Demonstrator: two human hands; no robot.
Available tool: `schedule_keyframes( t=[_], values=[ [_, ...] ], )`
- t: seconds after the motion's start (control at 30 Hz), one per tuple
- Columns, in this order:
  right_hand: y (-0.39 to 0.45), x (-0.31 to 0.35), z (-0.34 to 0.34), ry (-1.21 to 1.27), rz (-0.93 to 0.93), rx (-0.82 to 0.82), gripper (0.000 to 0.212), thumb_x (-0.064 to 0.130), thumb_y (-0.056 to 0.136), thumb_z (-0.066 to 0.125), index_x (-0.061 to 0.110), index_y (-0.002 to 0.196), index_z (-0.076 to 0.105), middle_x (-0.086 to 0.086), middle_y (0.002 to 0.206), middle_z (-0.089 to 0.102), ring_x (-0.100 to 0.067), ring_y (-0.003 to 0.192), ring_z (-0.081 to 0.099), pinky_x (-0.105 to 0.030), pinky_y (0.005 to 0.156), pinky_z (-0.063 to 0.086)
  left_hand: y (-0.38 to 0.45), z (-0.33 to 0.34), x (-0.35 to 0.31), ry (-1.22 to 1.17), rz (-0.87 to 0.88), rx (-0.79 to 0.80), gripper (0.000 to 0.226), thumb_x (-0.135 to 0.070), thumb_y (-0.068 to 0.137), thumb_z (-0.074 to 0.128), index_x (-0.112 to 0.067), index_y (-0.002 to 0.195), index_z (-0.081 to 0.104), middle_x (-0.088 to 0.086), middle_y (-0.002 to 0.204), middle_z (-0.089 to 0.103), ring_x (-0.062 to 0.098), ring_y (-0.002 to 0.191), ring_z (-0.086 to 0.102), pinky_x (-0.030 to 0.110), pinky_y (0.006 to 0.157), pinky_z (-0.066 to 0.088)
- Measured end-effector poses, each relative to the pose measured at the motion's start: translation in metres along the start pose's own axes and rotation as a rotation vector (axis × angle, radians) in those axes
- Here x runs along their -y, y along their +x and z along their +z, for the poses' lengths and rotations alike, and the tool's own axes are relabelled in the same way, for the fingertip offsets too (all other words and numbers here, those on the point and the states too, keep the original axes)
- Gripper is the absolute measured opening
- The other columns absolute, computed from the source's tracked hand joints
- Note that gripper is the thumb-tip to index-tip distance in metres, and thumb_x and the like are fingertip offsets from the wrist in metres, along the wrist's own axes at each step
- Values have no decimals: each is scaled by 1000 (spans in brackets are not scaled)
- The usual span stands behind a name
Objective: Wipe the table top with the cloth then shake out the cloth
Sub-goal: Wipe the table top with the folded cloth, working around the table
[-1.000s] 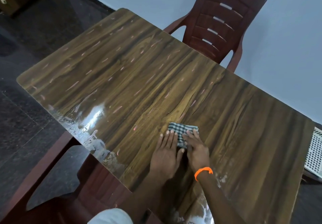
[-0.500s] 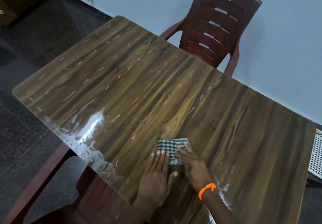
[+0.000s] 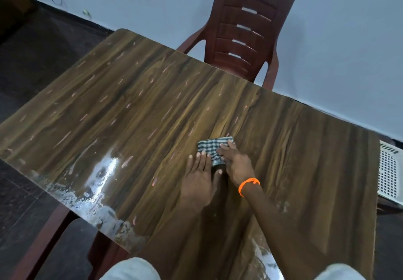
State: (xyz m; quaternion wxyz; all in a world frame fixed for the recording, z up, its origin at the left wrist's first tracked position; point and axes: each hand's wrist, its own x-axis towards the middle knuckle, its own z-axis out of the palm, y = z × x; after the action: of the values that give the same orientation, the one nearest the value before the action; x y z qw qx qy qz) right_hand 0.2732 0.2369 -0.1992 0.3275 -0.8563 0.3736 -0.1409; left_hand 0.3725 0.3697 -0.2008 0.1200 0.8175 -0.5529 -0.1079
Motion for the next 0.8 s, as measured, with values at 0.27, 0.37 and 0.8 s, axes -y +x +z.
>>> schedule_keyframes(
  t=[0.27, 0.37, 0.8],
  values=[
    [-58, -11, 6, -16, -78, 61, 37, 3, 91, 56, 24, 119, 65, 11, 136, 52, -4, 139, 29, -12, 110, 21, -56, 9, -4, -15, 9, -9, 70, -54, 106, 30, 1, 146, 48, 18, 150, 50, 27, 148, 36, 49, 124, 18],
    [-76, -27, -7, -2, -18, -12, 46, -7, 84, 60, 21, 120, 65, 9, 135, 52, -5, 138, 31, -16, 110, 27, -48, 11, -25, -28, 46, 28, 72, -55, 105, 30, 1, 146, 49, 18, 150, 50, 27, 148, 34, 46, 125, 13],
    [48, -30, -30, 124, 140, -53, 29, 1, 84, 65, 14, 109, 71, -5, 126, 62, -14, 133, 41, -4, 106, 16, 69, 3, -11, 56, 62, 27, 79, -53, 98, 22, 5, 144, 47, 23, 148, 51, 32, 145, 40, 50, 126, 10]
  ],
)
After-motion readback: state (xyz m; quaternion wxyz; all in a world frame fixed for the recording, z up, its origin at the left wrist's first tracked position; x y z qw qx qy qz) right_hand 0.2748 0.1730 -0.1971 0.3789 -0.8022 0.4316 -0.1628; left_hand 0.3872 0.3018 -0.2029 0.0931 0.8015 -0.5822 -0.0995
